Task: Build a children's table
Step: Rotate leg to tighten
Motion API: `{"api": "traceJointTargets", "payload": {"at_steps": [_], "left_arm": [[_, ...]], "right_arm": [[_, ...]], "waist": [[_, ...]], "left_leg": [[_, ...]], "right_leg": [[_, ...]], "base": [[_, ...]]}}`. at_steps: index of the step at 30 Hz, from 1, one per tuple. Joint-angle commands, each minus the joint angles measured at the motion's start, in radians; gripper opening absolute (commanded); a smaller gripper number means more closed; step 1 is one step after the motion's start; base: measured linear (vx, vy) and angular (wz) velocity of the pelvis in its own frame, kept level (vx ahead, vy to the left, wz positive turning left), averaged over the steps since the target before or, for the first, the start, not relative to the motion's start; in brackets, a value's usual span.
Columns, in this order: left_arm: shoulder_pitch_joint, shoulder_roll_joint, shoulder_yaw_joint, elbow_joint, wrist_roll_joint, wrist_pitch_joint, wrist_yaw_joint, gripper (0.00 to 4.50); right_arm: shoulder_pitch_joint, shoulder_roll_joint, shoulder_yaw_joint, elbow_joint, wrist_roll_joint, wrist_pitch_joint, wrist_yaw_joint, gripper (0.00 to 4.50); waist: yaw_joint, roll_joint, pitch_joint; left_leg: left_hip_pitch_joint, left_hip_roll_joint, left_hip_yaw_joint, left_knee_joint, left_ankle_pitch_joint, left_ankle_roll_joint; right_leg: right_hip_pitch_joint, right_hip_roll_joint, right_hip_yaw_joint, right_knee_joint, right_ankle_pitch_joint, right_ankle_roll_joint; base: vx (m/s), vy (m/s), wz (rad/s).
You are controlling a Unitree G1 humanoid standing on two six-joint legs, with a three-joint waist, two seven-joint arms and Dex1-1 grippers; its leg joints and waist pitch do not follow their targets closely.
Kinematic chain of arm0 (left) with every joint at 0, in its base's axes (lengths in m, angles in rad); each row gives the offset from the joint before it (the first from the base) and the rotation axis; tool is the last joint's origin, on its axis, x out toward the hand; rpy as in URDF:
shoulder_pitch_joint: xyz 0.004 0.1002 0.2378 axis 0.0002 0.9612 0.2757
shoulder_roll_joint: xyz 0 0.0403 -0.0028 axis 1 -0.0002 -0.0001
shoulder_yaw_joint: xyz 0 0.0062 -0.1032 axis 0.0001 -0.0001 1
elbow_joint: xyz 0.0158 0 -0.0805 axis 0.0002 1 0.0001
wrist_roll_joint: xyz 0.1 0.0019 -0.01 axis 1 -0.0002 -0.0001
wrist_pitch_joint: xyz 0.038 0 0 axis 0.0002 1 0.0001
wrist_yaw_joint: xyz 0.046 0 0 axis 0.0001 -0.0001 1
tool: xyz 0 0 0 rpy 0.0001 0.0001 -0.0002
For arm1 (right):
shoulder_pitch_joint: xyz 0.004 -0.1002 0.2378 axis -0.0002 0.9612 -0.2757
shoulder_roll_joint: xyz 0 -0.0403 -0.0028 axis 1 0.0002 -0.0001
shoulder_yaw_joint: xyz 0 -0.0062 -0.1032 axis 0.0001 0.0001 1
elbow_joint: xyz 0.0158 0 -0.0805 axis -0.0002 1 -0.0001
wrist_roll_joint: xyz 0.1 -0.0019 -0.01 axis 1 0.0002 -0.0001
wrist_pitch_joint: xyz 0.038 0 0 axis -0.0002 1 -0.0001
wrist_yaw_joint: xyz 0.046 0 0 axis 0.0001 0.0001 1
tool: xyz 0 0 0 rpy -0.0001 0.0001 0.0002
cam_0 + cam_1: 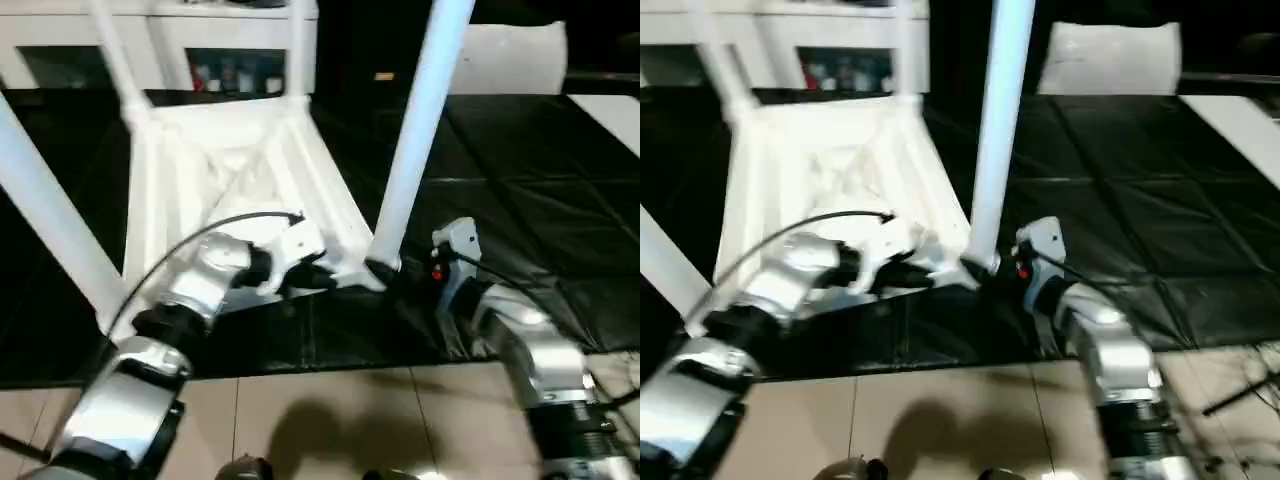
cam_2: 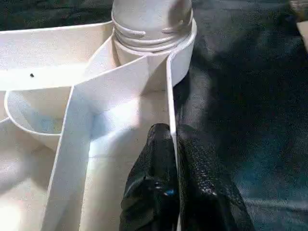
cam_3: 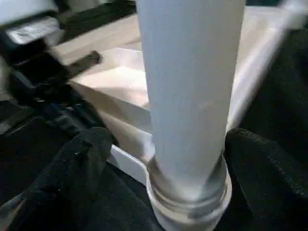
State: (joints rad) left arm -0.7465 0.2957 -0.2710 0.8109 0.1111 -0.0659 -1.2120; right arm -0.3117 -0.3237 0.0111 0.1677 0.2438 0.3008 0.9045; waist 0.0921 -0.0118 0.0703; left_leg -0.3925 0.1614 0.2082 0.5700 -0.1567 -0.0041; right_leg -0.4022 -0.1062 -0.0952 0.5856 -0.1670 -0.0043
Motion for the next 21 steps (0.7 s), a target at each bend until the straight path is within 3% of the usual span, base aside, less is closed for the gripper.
{"api": "traceJointTargets", "payload": {"at_steps": [1,4,8,11,16,19,21], "left_arm": [[-0.006,0.003,-0.046,-0.024,0.001,-0.037,-0.100,0.00],[-0.015,0.026,-0.060,-0.017,-0.006,-0.068,-0.171,0.00],[-0.033,0.055,-0.091,0.006,-0.001,-0.128,-0.279,0.00],[-0.043,0.064,-0.106,0.015,0.005,-0.149,-0.313,0.00],[-0.057,0.069,-0.119,0.030,0.013,-0.173,-0.348,0.00],[-0.065,0.070,-0.126,0.042,0.017,-0.191,-0.364,0.00],[-0.071,0.069,-0.127,0.053,0.017,-0.200,-0.372,0.00]], "right_arm": [[-0.007,-0.031,0.010,-0.013,0.017,-0.009,0.070,4.48],[-0.019,-0.073,0.035,0.003,0.022,-0.027,0.140,4.48],[-0.037,-0.122,0.075,0.017,0.040,-0.030,0.266,4.48],[-0.047,-0.136,0.096,0.027,0.041,-0.021,0.316,4.15],[-0.059,-0.145,0.120,0.053,0.038,-0.027,0.358,3.71],[-0.063,-0.147,0.133,0.062,0.037,-0.036,0.375,3.44],[-0.068,-0.147,0.140,0.070,0.038,-0.040,0.389,3.20]], "waist": [[0.004,-0.008,-0.084],[0.014,-0.008,-0.083],[0.022,-0.004,-0.077],[0.023,-0.002,-0.074],[0.027,-0.001,-0.073],[0.028,-0.003,-0.073],[0.030,0.002,-0.075]], "left_leg": [[0.027,0.078,-0.026,-0.047,-0.115,0.105],[0.026,0.080,-0.027,-0.046,-0.151,0.095],[0.035,0.086,-0.031,-0.053,-0.238,0.045],[0.040,0.090,-0.033,-0.060,-0.292,0.007],[0.040,0.090,-0.036,-0.063,-0.326,-0.022],[0.038,0.087,-0.035,-0.061,-0.317,-0.019],[0.036,0.089,-0.036,-0.060,-0.298,-0.012]], "right_leg": [[0.048,-0.071,0.060,-0.038,0.001,-0.275],[0.050,-0.072,0.057,-0.039,-0.063,-0.270],[0.042,-0.072,0.057,-0.053,-0.204,-0.244],[0.038,-0.074,0.060,-0.056,-0.251,-0.238],[0.038,-0.077,0.061,-0.058,-0.269,-0.230],[0.040,-0.079,0.061,-0.057,-0.255,-0.231],[0.041,-0.080,0.060,-0.054,-0.233,-0.236]], "base": [[0.000,0.000,0.00],[0.000,0.000,0.00],[0.000,0.000,0.00],[0.000,0.000,0.00],[0.000,0.000,0.00],[0.000,0.000,0.00],[0.000,0.000,0.00]]}}
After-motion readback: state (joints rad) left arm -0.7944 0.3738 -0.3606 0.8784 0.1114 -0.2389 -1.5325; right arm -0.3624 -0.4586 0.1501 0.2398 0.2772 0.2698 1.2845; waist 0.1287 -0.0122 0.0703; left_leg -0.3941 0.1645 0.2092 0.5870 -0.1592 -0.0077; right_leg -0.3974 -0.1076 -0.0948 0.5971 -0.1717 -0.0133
